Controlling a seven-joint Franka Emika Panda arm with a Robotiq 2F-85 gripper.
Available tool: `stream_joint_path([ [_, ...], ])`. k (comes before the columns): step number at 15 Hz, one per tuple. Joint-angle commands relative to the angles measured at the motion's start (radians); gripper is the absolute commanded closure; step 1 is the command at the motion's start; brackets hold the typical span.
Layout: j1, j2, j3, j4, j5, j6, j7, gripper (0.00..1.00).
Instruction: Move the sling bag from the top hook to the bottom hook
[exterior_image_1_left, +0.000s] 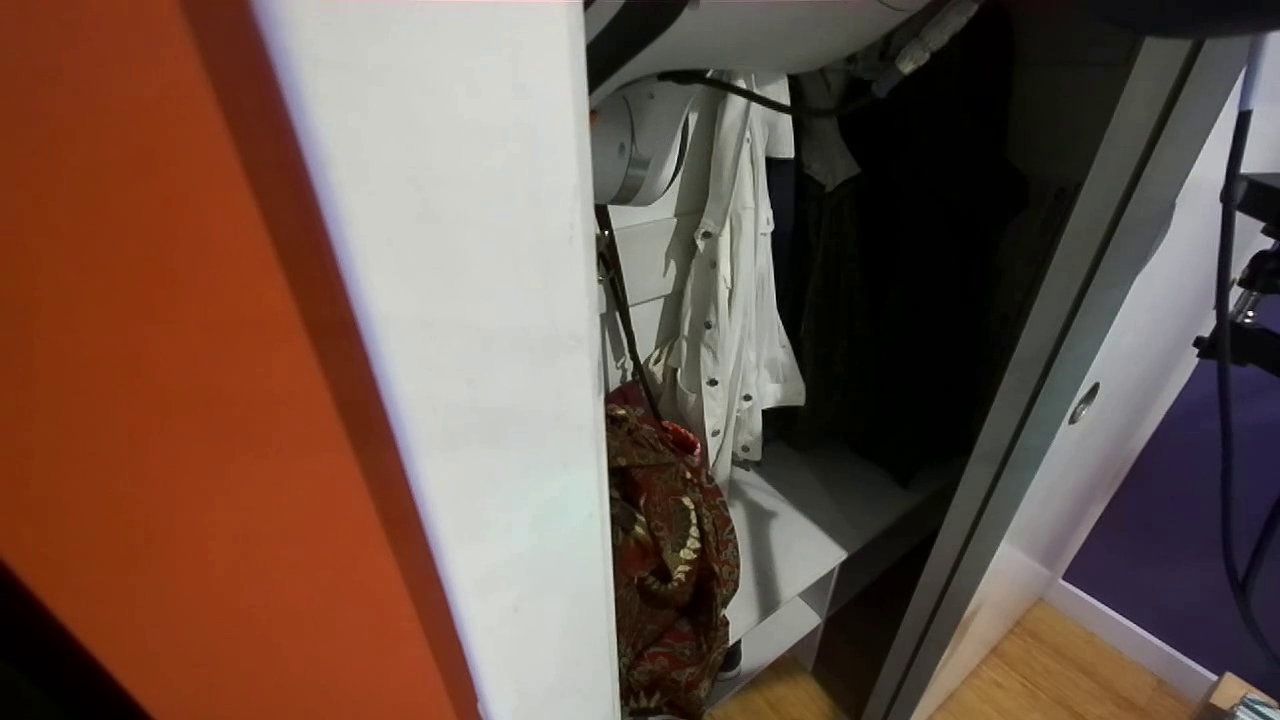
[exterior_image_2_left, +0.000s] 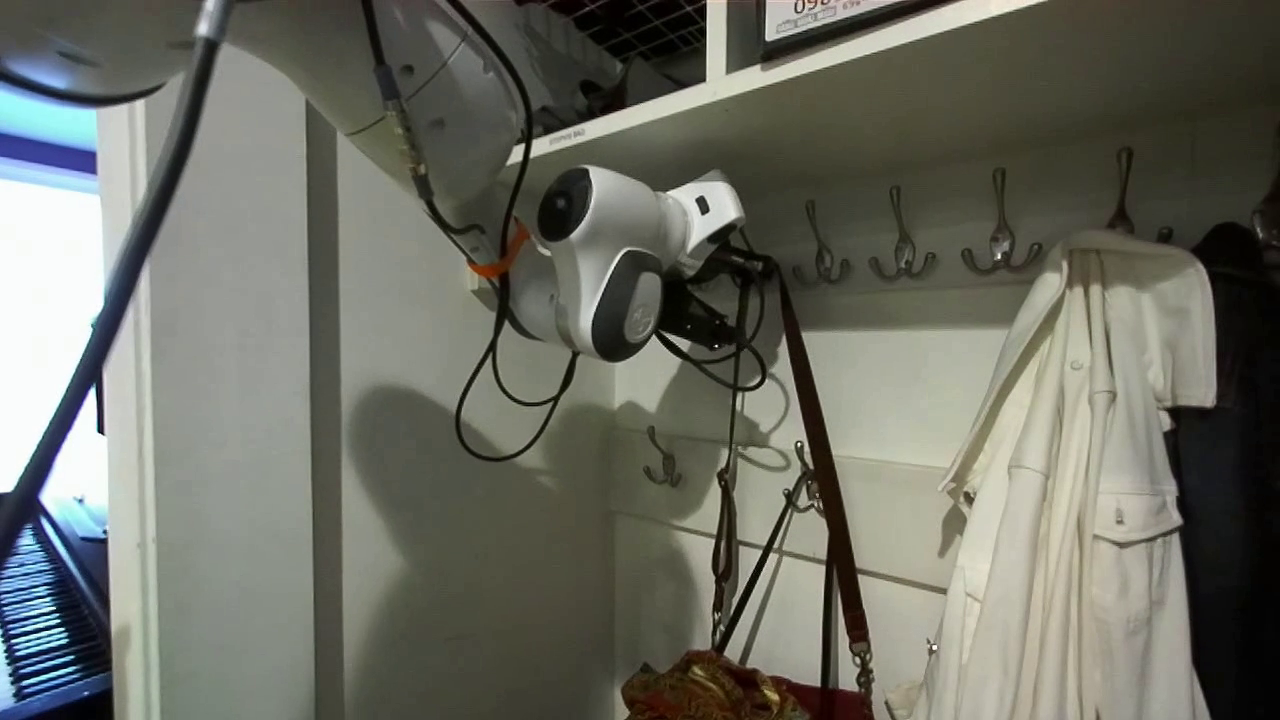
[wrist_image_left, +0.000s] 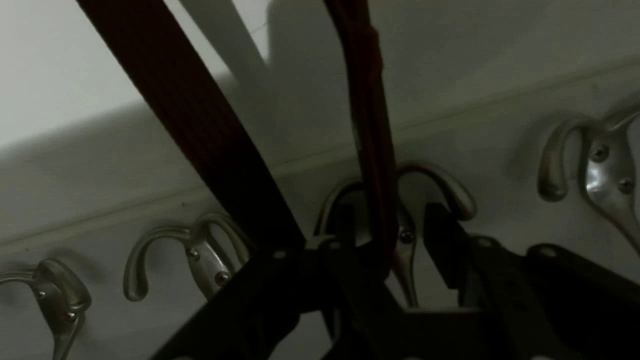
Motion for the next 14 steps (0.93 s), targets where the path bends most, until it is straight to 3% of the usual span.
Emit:
stream_joint_path([
  [1, 0.009, 0.004, -0.005, 0.004, 0.023, 0.006, 0.0, 0.32],
  [2, 0.012, 0.006, -0.006, 0.005, 0.026, 0.009, 0.0, 0.57],
  [4, 0.012, 0.006, -0.006, 0.005, 0.024, 0.009, 0.0, 0.57],
  [5, 0.012, 0.006, -0.006, 0.005, 0.024, 0.009, 0.0, 0.32],
  [8, -0.077, -0.007, 0.107, 0.003, -0.05, 0.012, 0.018, 0.32],
  [10, -0.088, -0.023, 0.114, -0.017, -0.021, -0.026, -0.011, 0.32],
  [11, -0.062, -0.028, 0.079, -0.024, -0.005, -0.03, -0.007, 0.32],
  [13, -0.07, -0.041, 0.089, -0.034, -0.017, -0.041, -0.001, 0.32],
  [14, -0.101, -0.047, 0.127, -0.038, -0.028, -0.048, -0.008, 0.32],
])
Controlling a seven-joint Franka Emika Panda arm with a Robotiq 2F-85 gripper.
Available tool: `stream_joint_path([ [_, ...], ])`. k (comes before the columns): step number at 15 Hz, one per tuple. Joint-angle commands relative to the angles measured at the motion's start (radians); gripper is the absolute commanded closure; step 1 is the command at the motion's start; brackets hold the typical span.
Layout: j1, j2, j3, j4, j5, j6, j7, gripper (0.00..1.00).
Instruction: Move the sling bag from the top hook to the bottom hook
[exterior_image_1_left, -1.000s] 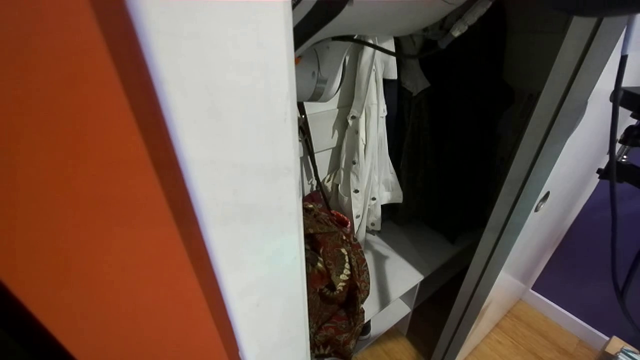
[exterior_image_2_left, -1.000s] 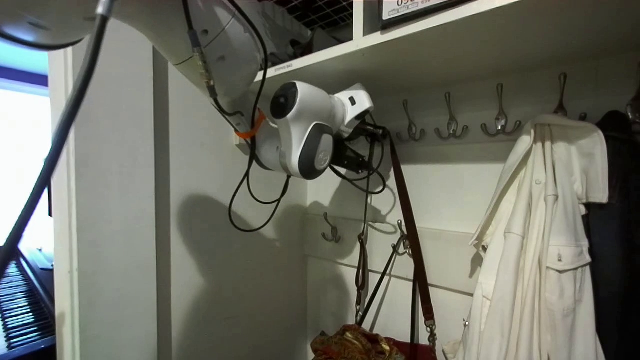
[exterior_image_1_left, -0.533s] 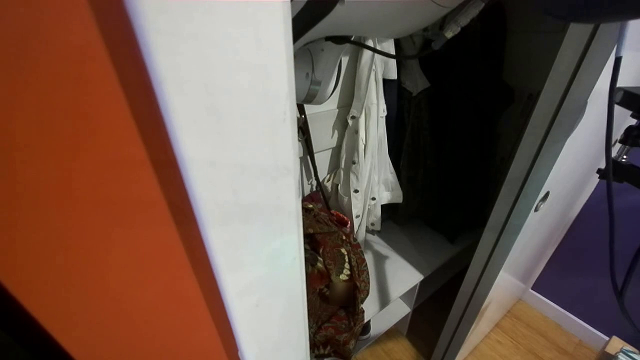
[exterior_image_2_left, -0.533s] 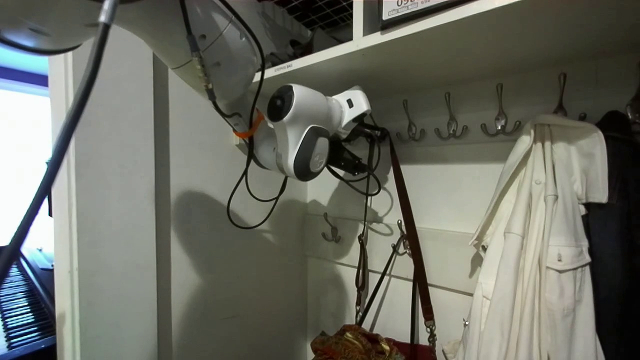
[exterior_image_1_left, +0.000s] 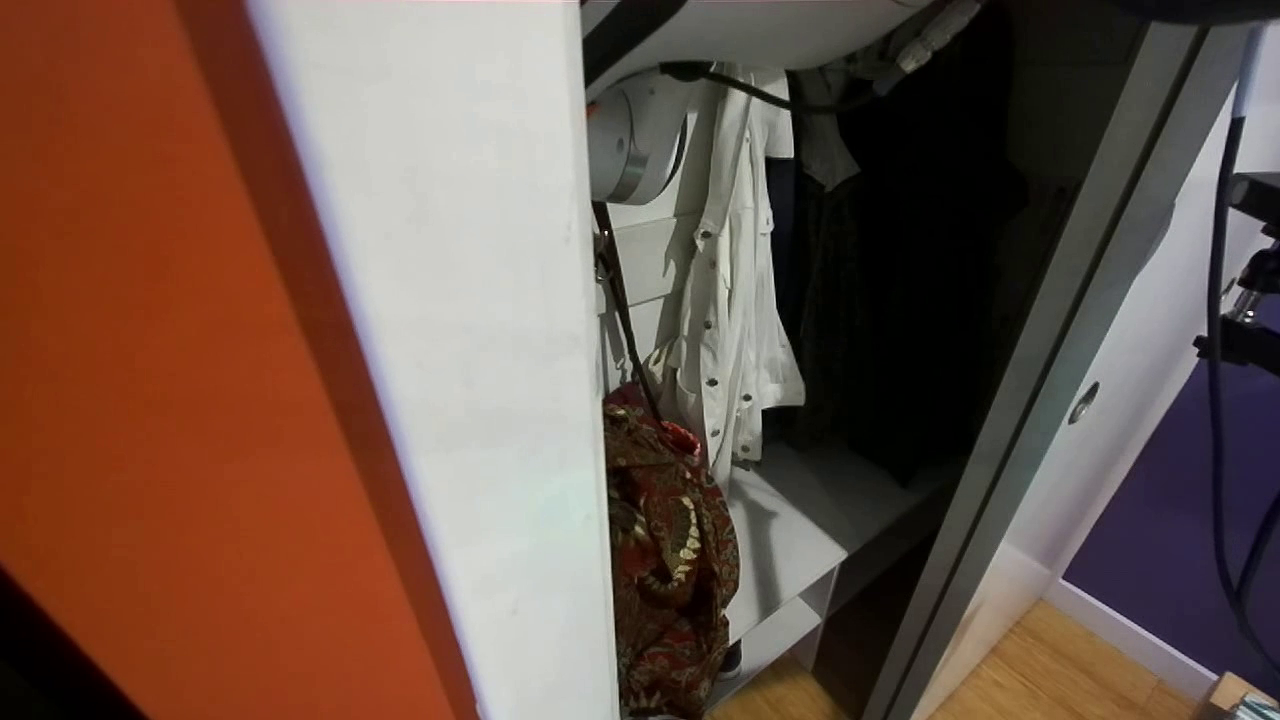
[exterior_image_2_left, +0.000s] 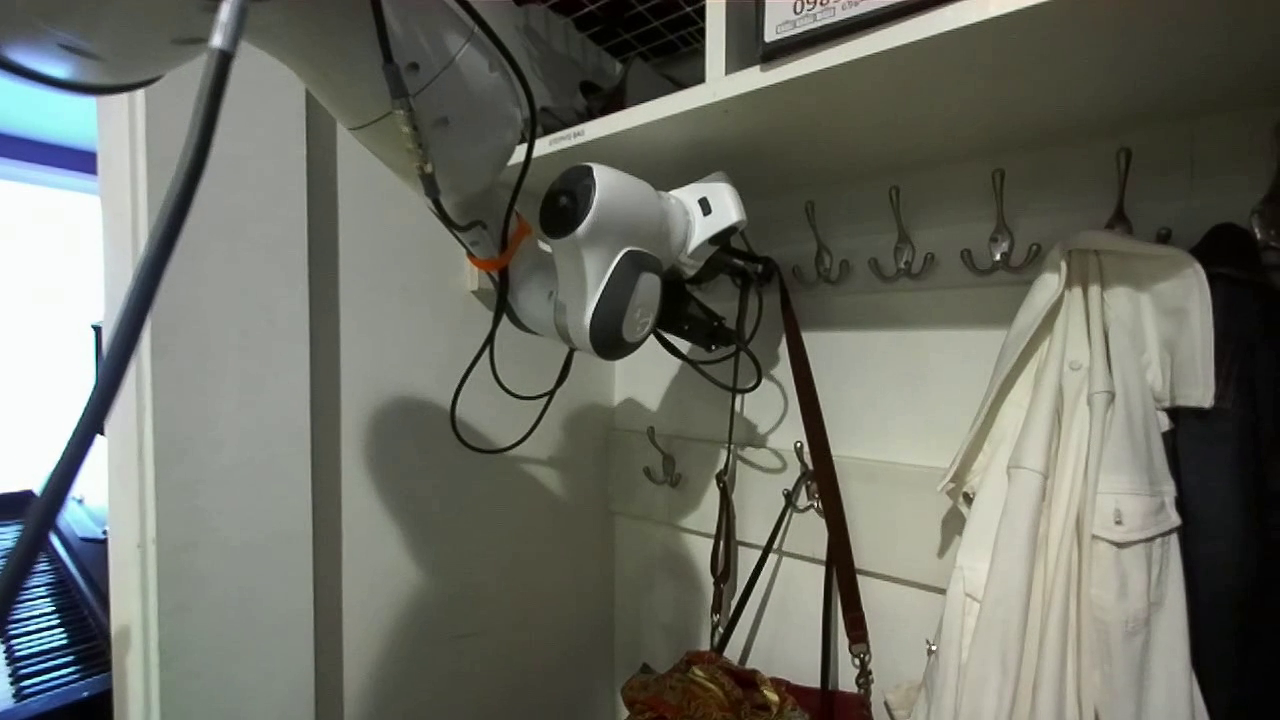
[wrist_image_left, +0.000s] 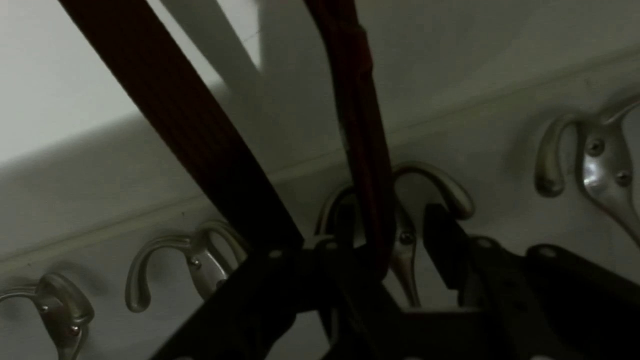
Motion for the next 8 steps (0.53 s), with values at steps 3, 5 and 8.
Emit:
stream_joint_path([
  [3, -0.108, -0.045, 0.121, -0.044, -0.131, -0.019, 0.106, 0.32],
  [5, -0.165, -0.048, 0.175, -0.058, -0.199, 0.009, 0.176, 0.32],
  [8, -0.222, -0.055, 0.229, -0.078, -0.247, 0.036, 0.25, 0.32],
])
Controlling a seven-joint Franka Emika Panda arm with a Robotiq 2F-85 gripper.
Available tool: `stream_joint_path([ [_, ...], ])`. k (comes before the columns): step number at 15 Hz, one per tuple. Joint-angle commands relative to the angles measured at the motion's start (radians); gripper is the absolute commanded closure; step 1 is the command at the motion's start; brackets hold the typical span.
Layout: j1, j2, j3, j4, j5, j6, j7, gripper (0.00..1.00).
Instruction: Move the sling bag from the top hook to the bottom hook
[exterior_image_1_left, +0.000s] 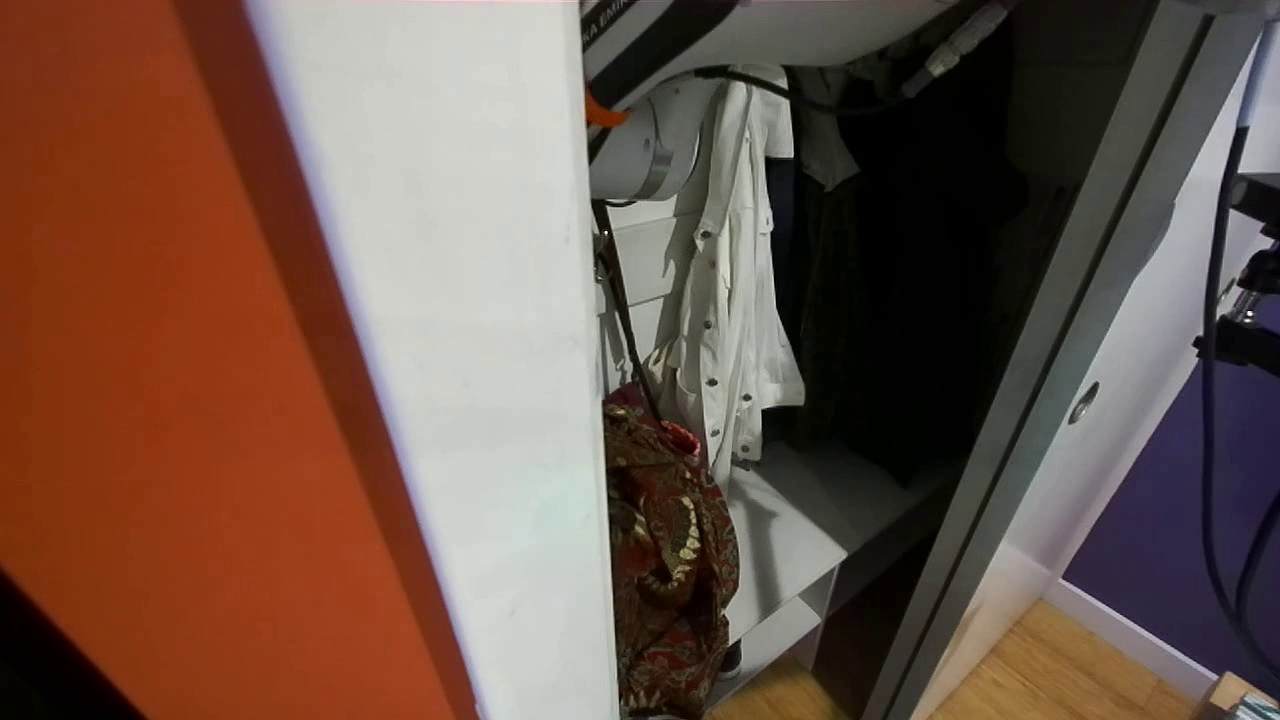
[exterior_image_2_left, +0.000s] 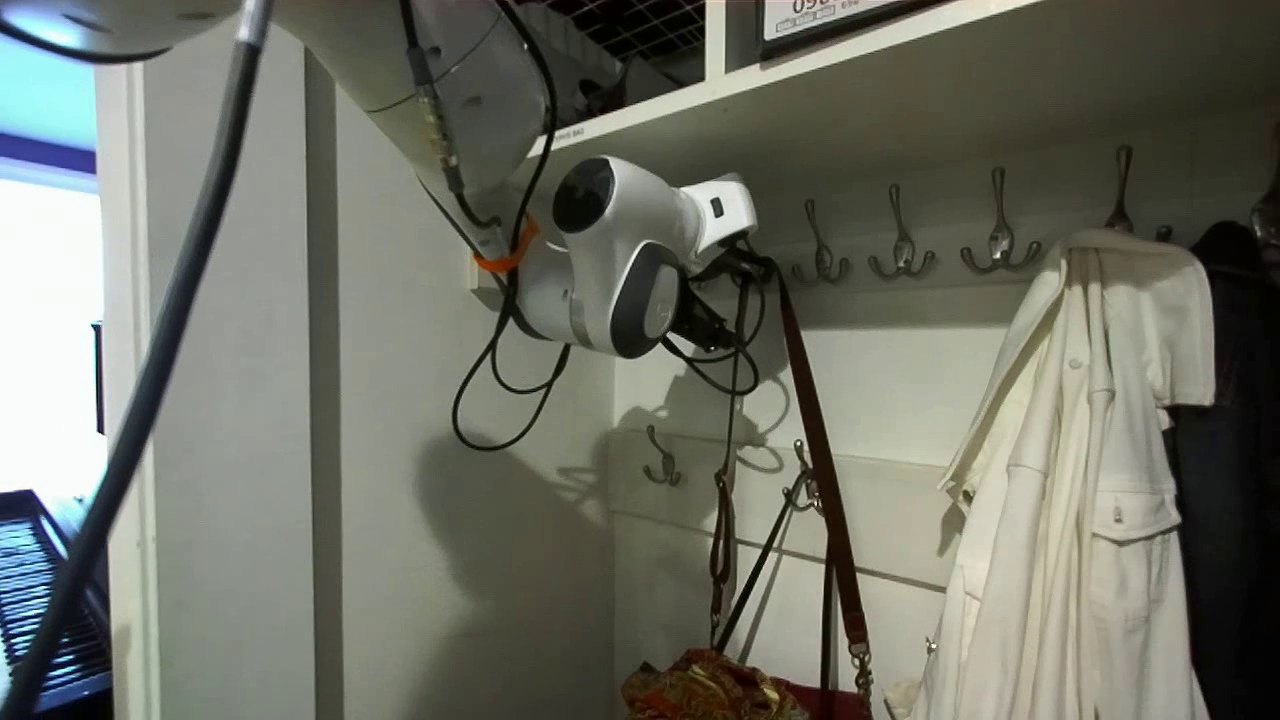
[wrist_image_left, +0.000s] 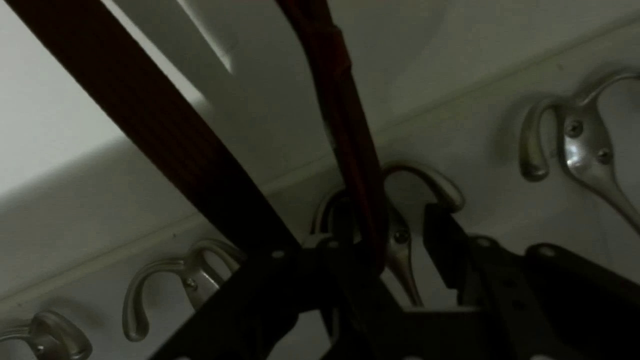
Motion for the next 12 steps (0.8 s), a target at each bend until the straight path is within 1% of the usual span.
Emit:
stream_joint_path([
  [1, -0.075, -0.039, 0.083, -0.055, -0.083, 0.054, 0.109, 0.32],
  [2, -0.09, -0.038, 0.1, -0.058, -0.1, 0.066, 0.129, 0.32],
  [4, -0.102, -0.041, 0.109, -0.073, -0.1, 0.095, 0.143, 0.32],
  [5, -0.095, -0.044, 0.1, -0.079, -0.073, 0.096, 0.131, 0.32],
  [6, -0.074, -0.053, 0.074, -0.088, -0.017, 0.078, 0.093, 0.32],
  [7, -0.068, -0.057, 0.066, -0.092, 0.001, 0.073, 0.083, 0.32],
  [12, -0.06, -0.081, 0.062, -0.12, 0.022, 0.044, 0.074, 0.32],
])
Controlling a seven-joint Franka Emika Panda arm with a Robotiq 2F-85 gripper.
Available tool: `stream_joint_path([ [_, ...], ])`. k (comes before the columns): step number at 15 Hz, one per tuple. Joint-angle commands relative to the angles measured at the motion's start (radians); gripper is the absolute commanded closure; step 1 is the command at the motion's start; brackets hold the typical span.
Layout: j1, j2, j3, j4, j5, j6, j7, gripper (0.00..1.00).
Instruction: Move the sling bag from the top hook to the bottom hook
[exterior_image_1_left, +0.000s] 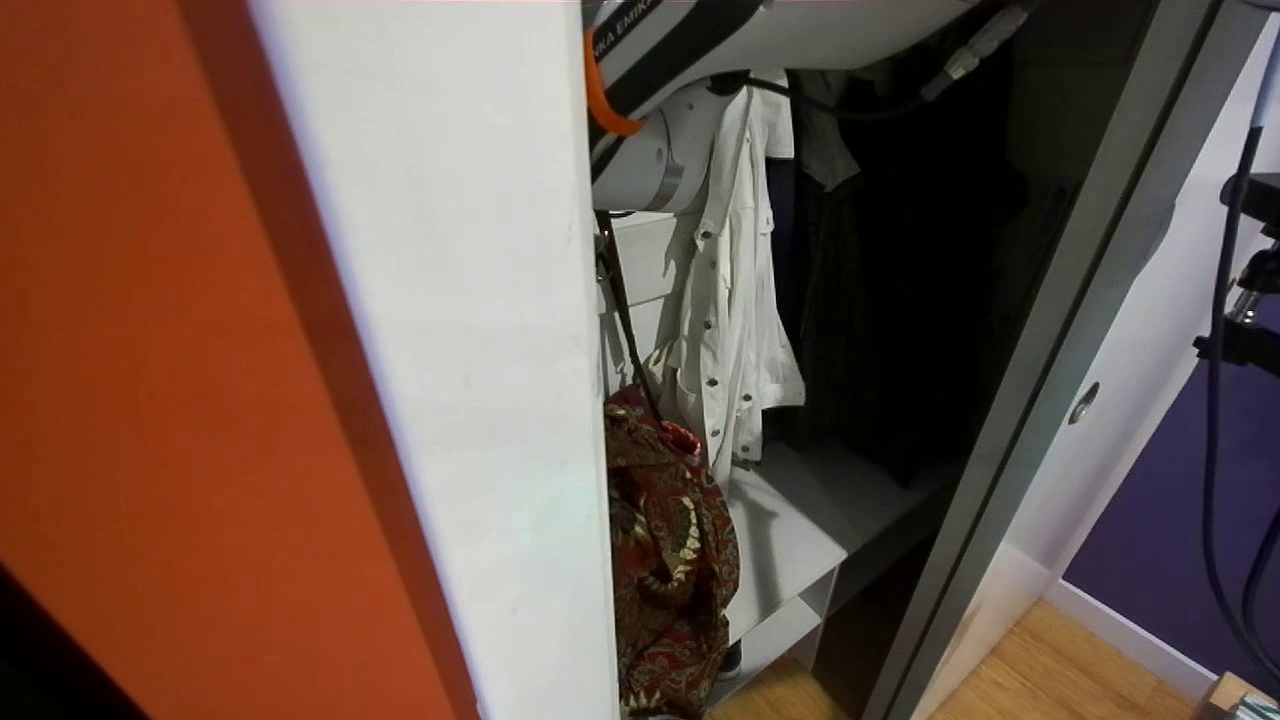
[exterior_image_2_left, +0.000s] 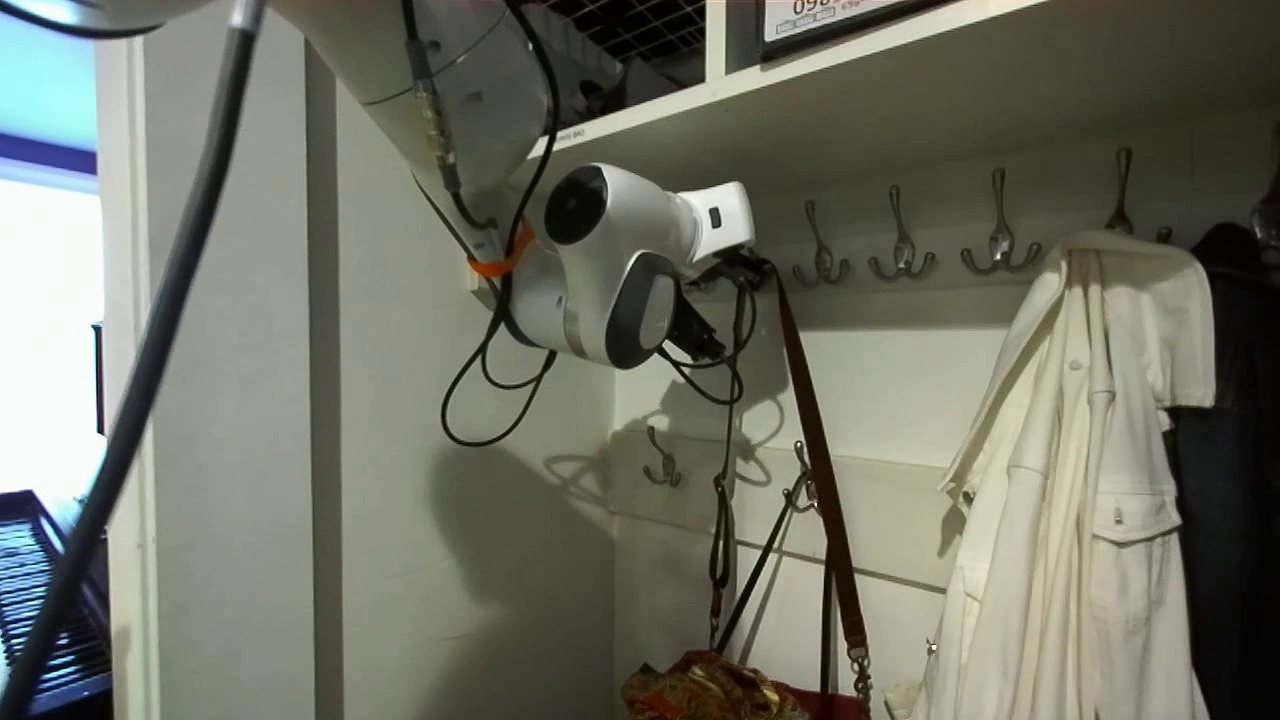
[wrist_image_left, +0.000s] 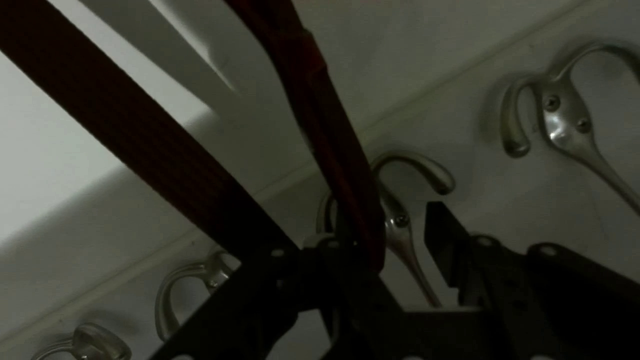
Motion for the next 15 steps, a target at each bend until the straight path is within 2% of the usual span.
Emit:
stream_joint_path([
  [1, 0.009, -0.065, -0.017, -0.062, 0.043, -0.031, -0.019, 0.32],
  [9, 0.021, -0.132, -0.058, -0.127, 0.085, -0.127, -0.072, 0.32],
  [12, 0.058, -0.169, -0.105, -0.157, 0.144, -0.238, -0.129, 0.32],
  [15, 0.134, -0.203, -0.196, -0.179, 0.212, -0.348, -0.19, 0.32],
])
